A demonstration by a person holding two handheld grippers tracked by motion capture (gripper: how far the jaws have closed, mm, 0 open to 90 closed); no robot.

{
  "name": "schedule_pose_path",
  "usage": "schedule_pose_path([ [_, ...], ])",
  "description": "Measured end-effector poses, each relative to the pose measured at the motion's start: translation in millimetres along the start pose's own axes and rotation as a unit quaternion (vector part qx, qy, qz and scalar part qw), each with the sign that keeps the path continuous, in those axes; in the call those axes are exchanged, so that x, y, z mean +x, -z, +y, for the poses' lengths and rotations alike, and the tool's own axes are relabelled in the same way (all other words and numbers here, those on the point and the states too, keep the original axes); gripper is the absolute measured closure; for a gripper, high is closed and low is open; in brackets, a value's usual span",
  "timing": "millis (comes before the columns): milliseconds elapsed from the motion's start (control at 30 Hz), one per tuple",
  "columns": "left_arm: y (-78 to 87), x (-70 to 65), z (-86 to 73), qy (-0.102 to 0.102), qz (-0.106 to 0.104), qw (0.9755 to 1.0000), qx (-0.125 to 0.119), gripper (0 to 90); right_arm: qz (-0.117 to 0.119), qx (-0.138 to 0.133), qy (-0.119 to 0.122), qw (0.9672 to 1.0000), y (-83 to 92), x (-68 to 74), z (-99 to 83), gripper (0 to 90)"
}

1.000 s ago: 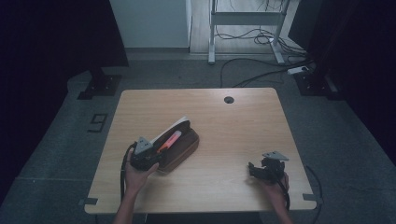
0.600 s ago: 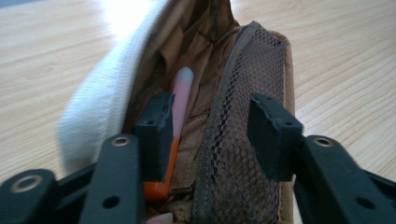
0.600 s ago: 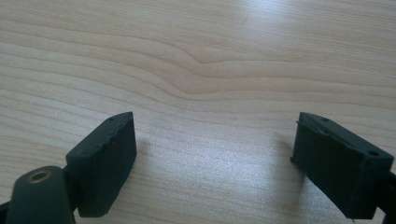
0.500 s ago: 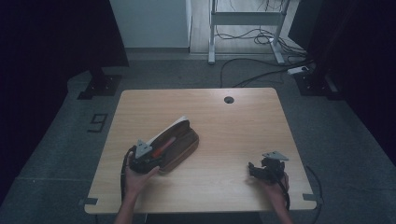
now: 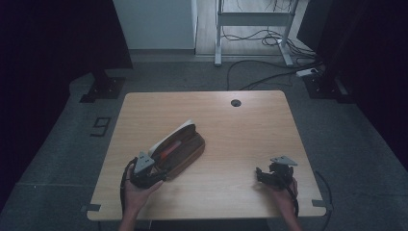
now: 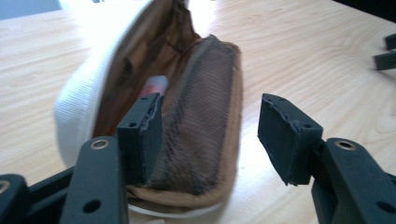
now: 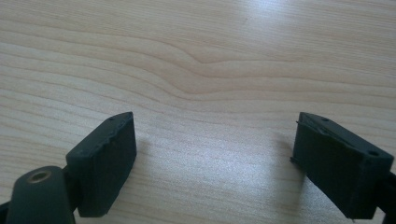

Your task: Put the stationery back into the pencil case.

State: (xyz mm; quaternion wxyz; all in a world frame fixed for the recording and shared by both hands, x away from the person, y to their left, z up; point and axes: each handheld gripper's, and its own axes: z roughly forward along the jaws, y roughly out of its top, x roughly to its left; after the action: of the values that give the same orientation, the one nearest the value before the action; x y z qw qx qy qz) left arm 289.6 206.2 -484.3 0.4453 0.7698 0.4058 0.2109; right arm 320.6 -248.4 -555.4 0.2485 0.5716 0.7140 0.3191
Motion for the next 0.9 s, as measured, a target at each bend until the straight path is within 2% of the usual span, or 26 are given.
schedule_pose_path([
  [400, 9.0, -2.4, -20.5, 0.035, -0.018, 0.9991, 0.013, 37.9, 0.0, 0.0, 0.0, 1.0, 0.0, 0.0, 0.0, 13.1],
  [533, 11.8, -0.5, -34.8, 0.052, -0.021, 0.9982, 0.021, 37.3, 0.0, 0.0, 0.0, 1.0, 0.0, 0.0, 0.0, 13.1],
  [667, 13.4, 2.4, -51.5, 0.068, -0.014, 0.9971, 0.03, 37.3, 0.0, 0.0, 0.0, 1.0, 0.0, -0.1, 0.0, 13.1],
  [767, 13.1, 3.4, -60.0, 0.071, -0.009, 0.9967, 0.038, 37.2, 0.0, 0.0, 0.0, 1.0, 0.0, 0.0, 0.0, 13.1],
  [900, 11.7, 2.4, -66.4, 0.059, -0.006, 0.9968, 0.053, 37.1, 0.0, 0.0, 0.0, 1.0, 0.0, 0.0, 0.0, 13.1],
])
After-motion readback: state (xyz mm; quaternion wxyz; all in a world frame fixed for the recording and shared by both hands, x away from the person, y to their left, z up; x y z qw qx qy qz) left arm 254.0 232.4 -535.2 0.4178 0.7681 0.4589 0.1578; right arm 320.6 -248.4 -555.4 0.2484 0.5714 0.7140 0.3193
